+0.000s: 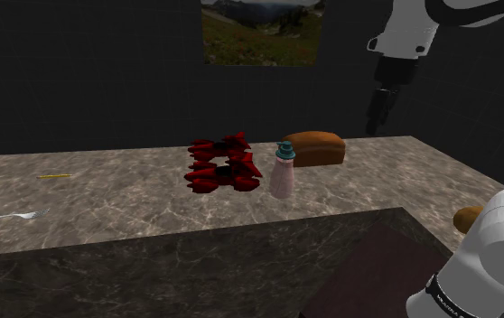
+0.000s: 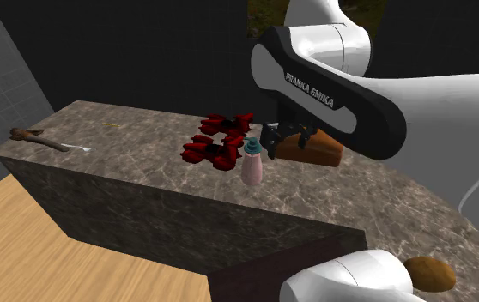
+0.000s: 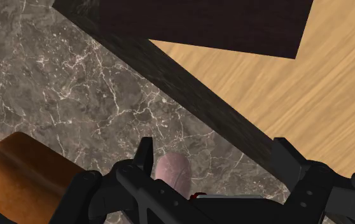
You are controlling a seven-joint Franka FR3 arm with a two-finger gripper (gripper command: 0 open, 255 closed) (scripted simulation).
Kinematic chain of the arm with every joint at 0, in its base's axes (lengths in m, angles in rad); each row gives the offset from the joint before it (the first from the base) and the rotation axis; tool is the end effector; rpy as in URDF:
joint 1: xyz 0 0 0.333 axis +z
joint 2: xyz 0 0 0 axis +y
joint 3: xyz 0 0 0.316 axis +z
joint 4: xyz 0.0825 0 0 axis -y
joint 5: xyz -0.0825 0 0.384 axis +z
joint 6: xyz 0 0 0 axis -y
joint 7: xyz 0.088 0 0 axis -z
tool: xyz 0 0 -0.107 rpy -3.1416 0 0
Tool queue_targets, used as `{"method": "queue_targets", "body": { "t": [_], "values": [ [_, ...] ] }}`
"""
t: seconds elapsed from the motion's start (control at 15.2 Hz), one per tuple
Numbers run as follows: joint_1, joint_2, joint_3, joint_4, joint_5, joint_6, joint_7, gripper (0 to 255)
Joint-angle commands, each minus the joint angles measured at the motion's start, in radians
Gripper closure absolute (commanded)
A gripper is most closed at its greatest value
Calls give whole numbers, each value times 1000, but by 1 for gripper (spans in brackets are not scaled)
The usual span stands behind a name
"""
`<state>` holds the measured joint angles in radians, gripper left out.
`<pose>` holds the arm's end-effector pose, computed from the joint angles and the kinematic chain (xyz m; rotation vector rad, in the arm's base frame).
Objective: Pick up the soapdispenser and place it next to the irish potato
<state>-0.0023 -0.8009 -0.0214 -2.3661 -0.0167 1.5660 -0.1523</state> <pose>0.3020 -0.0109 0.5898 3.1330 0.2118 0.0009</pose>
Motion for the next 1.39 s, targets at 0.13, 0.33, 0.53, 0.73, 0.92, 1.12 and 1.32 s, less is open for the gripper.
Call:
{"method": "queue_targets", "body": {
  "t": [0.13, 0.33, 0.53, 0.73, 0.92, 1.12, 1.32],
  "values": [
    [0, 60, -1, 2, 4, 66, 6, 0],
    [0, 156, -2, 15, 9, 161, 13, 0],
    [0, 258, -4, 41, 15, 249, 19, 0],
    [1, 363, -6, 79, 22, 328, 24, 0],
    [2, 471, -8, 130, 29, 397, 28, 0],
    [2, 581, -10, 193, 37, 456, 31, 0],
    [2, 691, -13, 267, 47, 504, 33, 0]
  ]
}}
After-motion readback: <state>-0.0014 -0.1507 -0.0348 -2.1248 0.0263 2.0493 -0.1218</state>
